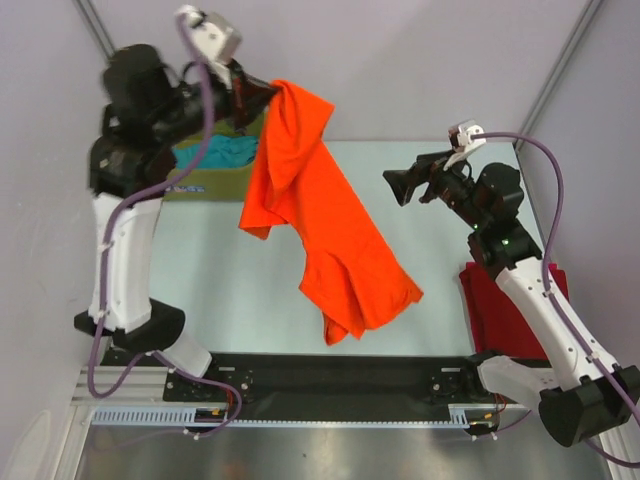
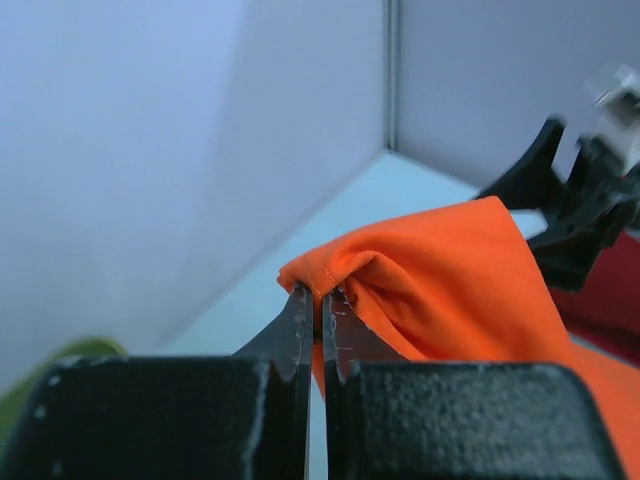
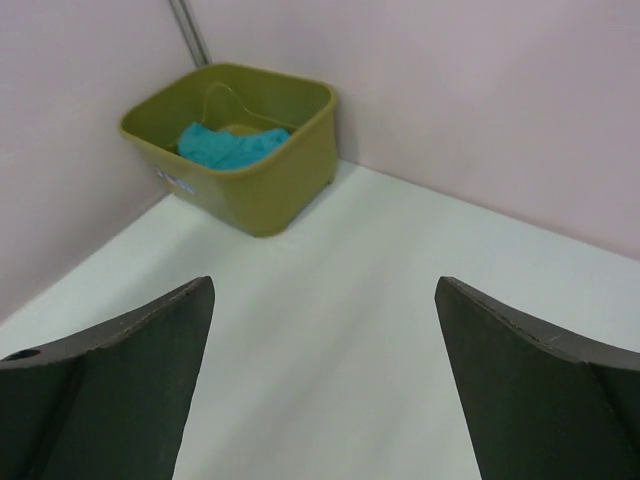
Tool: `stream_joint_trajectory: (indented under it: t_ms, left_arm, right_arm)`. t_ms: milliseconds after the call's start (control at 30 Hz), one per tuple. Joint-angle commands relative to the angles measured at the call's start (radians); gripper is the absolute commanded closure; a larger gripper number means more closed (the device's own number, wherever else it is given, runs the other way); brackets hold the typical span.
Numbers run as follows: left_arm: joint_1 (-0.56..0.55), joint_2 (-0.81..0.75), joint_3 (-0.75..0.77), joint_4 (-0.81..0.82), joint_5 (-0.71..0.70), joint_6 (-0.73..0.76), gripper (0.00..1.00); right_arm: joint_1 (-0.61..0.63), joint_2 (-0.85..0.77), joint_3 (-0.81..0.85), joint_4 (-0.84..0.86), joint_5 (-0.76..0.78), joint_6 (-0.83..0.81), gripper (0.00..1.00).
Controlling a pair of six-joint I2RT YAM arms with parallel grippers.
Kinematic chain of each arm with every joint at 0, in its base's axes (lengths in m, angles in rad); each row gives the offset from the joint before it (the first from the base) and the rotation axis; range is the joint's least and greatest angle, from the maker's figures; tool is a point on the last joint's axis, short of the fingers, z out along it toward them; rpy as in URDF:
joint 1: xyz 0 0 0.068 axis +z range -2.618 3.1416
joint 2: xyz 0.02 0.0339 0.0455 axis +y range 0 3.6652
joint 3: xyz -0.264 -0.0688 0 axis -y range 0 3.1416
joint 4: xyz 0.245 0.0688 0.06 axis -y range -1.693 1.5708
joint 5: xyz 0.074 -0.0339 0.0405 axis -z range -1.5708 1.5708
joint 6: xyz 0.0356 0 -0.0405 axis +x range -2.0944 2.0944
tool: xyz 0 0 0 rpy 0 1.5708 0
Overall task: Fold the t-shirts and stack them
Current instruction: Move the tshirt to the center of the board, then flatten the tshirt out
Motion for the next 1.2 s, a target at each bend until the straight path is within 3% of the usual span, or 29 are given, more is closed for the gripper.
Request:
stream_joint_trajectory:
  t_ms: [0,33,233,300,333,400,433,500,667,900,933,1033,1133,1167]
  left_arm:
    - [-0.003,0.072,-0.248,0.013,0.02,-0.039,1.0]
    - [-0.003,0.074,-0.386,0.036,0.014,-0.039,0.99]
    - [0.009,0.084,-0.87,0.284,-0.08,0.101,0.99]
    - [0.026,0.092,-0.989,0.39,-0.106,0.151,0.89]
    - [0.031,0.104,-1.011,0.408,-0.113,0.171,0.66]
    - [0.04,0.123,-1.021,0.43,-0.184,0.186,0.43]
    - [0.045,0.135,-1.011,0.422,-0.198,0.181,0.21]
    - [0.051,0.117,-0.998,0.392,-0.201,0.18,0.04]
    - [0.051,0.043,-1.034,0.314,-0.189,0.178,0.0]
    - [0.109,-0.06,-1.21,0.309,-0.238,0.097,0.0]
    - [0.126,-0.086,-1.221,0.31,-0.218,0.074,0.0]
    - [0.181,-0.129,-1.257,0.303,-0.215,0.059,0.0]
    - [0.192,-0.159,-1.286,0.283,-0.248,0.091,0.0]
    - [0.192,-0.166,-1.295,0.275,-0.241,0.097,0.0]
  right_arm:
    - [0.0,-0.035,-0.034,-0.12,0.093,-0.049,0.0]
    - [0.0,-0.035,-0.04,-0.172,0.129,-0.065,0.0]
    - [0.008,0.01,-0.045,-0.445,0.318,-0.059,0.07]
    - [0.023,0.024,-0.057,-0.508,0.32,-0.028,0.12]
    - [0.045,0.032,-0.066,-0.522,0.338,-0.016,0.13]
    - [0.082,0.037,-0.103,-0.537,0.347,0.015,0.16]
    - [0.13,0.038,-0.118,-0.545,0.332,0.018,0.17]
    - [0.192,0.041,-0.159,-0.553,0.29,-0.002,0.18]
    - [0.471,0.063,-0.253,-0.562,0.239,-0.106,0.17]
    - [0.55,0.231,-0.334,-0.443,0.275,-0.134,0.23]
    - [0.551,0.262,-0.325,-0.441,0.277,-0.123,0.27]
    - [0.55,0.384,-0.311,-0.439,0.269,-0.062,0.62]
    - [0.531,0.428,-0.29,-0.468,0.262,-0.033,0.73]
    - [0.519,0.425,-0.291,-0.47,0.262,-0.014,0.81]
